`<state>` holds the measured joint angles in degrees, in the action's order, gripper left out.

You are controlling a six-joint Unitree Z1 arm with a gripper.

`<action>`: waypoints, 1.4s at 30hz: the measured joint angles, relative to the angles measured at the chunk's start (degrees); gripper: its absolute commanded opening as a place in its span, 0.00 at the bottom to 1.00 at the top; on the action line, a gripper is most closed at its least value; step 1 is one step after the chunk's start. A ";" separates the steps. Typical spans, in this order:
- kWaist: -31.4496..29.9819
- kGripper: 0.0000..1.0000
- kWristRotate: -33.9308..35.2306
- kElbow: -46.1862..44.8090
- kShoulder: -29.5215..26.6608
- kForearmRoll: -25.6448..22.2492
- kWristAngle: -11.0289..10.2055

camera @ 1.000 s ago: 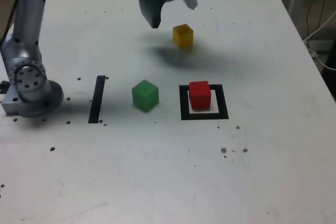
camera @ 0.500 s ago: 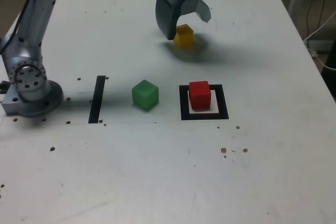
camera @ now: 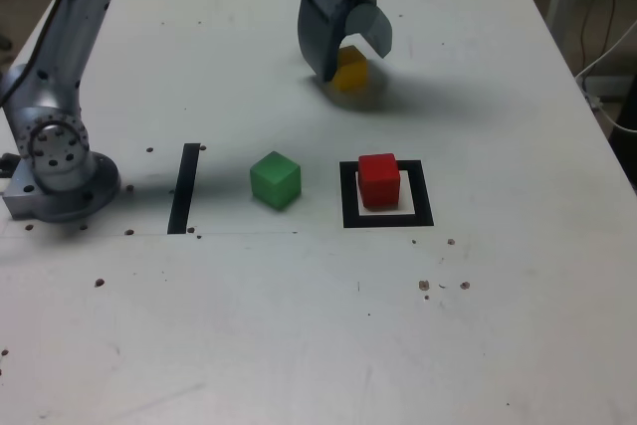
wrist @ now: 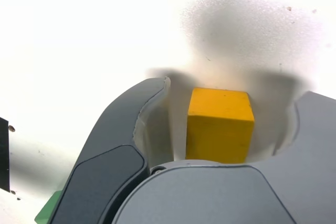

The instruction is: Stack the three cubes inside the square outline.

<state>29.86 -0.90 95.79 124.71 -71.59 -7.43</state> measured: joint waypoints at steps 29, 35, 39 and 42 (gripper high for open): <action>-0.17 0.35 -2.52 -0.60 0.57 1.88 2.47; -1.03 0.27 -2.91 -0.12 -0.83 1.61 3.85; -2.66 0.27 -4.41 0.19 -1.89 0.91 3.48; -5.01 0.27 -5.09 0.58 -4.03 -0.40 2.79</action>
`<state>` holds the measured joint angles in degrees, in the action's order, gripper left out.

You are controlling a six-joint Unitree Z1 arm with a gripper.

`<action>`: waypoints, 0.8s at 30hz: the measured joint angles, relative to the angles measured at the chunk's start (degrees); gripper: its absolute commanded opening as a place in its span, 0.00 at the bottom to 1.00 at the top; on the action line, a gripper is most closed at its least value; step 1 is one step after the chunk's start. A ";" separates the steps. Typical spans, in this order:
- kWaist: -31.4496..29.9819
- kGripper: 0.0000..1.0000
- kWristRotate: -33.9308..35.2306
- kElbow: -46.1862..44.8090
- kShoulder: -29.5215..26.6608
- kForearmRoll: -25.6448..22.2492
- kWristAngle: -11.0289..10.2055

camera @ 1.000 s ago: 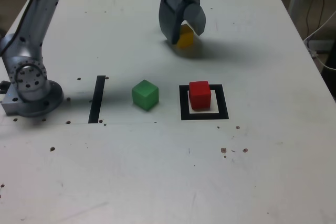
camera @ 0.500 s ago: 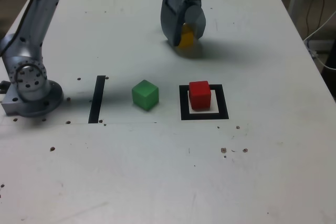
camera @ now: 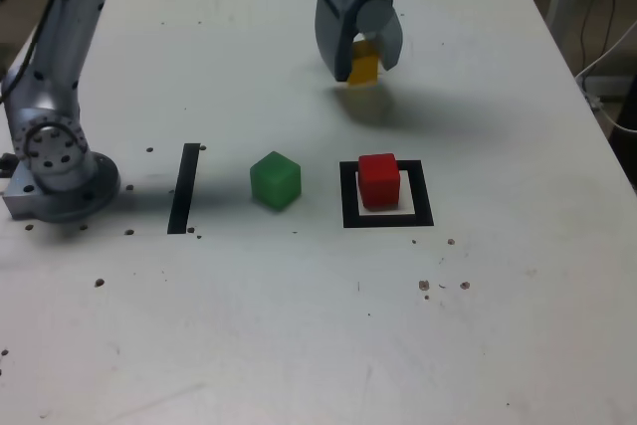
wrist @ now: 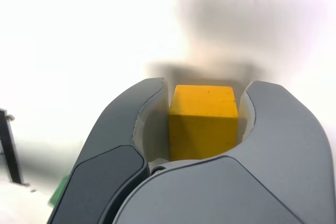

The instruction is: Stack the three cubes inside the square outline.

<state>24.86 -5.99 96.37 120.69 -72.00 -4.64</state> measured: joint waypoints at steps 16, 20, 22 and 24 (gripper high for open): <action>-22.60 0.27 10.82 -1.71 -10.87 -6.28 -4.37; -25.25 0.27 12.26 -3.49 -10.63 -5.60 -2.12; -26.34 0.27 13.18 -4.49 -10.00 -4.94 -1.56; -27.18 0.27 14.14 -5.42 -9.30 -4.14 -1.23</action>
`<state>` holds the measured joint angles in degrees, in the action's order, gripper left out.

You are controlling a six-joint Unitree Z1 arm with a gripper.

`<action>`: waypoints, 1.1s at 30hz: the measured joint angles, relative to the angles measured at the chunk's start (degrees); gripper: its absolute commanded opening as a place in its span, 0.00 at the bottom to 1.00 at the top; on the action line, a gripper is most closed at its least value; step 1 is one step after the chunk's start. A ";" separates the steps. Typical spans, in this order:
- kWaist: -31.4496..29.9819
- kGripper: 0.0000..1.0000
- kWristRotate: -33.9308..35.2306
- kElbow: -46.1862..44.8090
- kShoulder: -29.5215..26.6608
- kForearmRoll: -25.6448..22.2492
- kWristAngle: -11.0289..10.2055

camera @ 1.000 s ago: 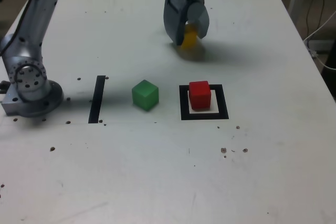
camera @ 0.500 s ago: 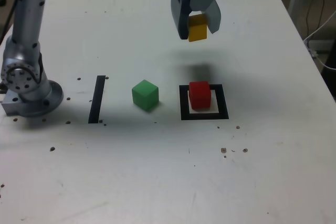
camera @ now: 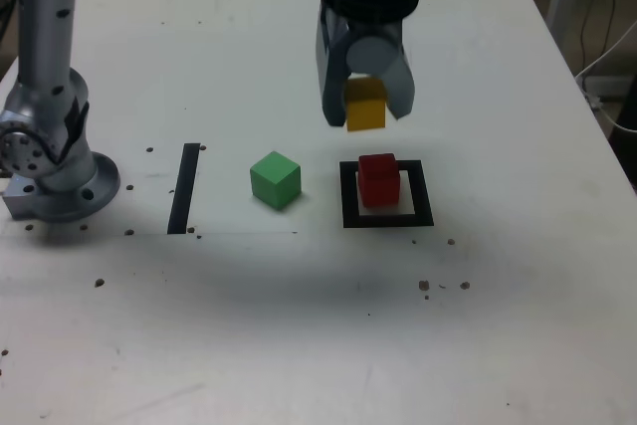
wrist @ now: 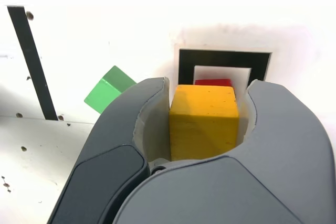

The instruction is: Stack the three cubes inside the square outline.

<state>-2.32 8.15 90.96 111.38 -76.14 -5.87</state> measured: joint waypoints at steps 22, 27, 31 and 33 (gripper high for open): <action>-3.42 0.32 3.19 -1.49 2.42 3.00 1.41; -3.56 0.32 3.23 -0.94 3.45 3.07 0.96; -3.56 0.33 3.24 -0.68 4.04 3.08 0.47; -3.56 0.34 3.24 -0.65 4.17 3.07 0.42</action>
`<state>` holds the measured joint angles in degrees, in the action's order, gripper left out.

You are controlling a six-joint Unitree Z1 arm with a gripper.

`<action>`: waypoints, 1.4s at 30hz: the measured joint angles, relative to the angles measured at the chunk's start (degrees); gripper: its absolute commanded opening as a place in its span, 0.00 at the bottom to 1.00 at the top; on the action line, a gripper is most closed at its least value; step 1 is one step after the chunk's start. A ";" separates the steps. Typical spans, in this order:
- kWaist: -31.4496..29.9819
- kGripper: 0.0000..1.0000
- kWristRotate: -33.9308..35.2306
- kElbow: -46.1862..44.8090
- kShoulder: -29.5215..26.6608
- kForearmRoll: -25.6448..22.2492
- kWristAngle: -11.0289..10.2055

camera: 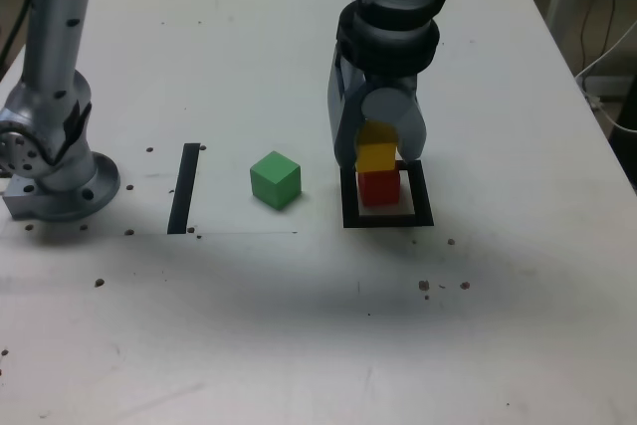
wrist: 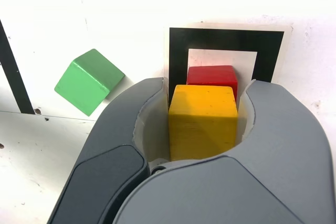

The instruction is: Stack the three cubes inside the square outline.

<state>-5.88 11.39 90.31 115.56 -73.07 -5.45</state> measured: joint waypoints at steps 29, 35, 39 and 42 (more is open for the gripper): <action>0.00 0.99 0.18 0.30 1.01 0.25 -0.83; 0.00 0.99 0.21 -0.25 -2.07 -2.37 -0.73; 0.21 0.99 0.20 -0.67 -6.58 -5.56 -0.91; 1.63 0.99 -2.42 -1.44 -10.90 -7.66 -0.75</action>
<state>-4.25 8.97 88.87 104.66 -80.73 -6.20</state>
